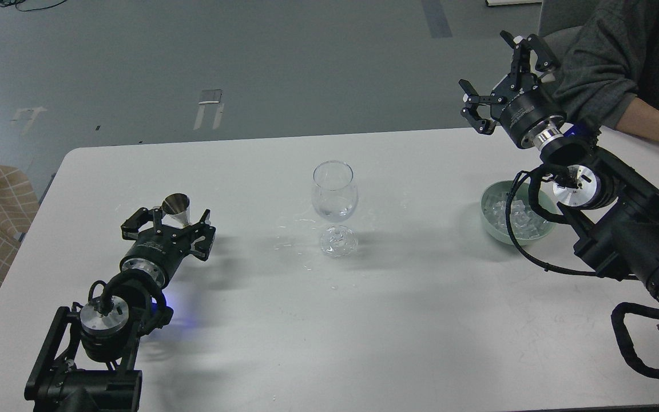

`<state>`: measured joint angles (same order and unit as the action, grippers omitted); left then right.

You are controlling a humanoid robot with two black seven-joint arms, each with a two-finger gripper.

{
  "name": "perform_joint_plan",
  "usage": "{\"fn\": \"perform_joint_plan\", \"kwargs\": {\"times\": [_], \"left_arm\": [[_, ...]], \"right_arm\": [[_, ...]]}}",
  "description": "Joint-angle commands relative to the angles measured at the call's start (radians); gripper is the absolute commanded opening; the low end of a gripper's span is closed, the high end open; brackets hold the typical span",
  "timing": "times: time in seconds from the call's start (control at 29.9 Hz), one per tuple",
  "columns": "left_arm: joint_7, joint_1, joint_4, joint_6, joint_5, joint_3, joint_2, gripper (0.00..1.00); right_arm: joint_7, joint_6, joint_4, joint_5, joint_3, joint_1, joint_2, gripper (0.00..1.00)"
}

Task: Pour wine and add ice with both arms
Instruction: 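Open the left gripper, release the jigger, and withdraw the left arm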

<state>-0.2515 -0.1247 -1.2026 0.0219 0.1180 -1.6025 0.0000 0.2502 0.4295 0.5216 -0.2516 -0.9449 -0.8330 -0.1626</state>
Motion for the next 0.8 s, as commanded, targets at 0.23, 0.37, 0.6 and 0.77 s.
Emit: {"fn": "perform_joint_plan", "kwargs": {"times": [0.23,0.37,0.6,0.77], "left_arm": [[-0.038,0.040,-0.002,-0.036,-0.011,-0.017,0.012,0.98],[-0.078,0.094,-0.008,-0.091,-0.029,-0.060,0.021,0.98],[-0.153,0.192,-0.021,-0.183,-0.037,-0.149,0.049,0.98],[-0.170,0.223,-0.020,-0.356,-0.034,-0.209,0.090,0.98]], "right_arm": [[0.000,0.000,0.003,0.002,0.000,0.002,0.000,1.00],[0.000,0.000,0.005,0.002,0.000,0.002,-0.003,1.00],[0.000,0.000,0.008,0.002,0.000,0.003,-0.006,1.00],[0.000,0.002,0.014,0.002,0.000,0.008,-0.015,1.00]]}}
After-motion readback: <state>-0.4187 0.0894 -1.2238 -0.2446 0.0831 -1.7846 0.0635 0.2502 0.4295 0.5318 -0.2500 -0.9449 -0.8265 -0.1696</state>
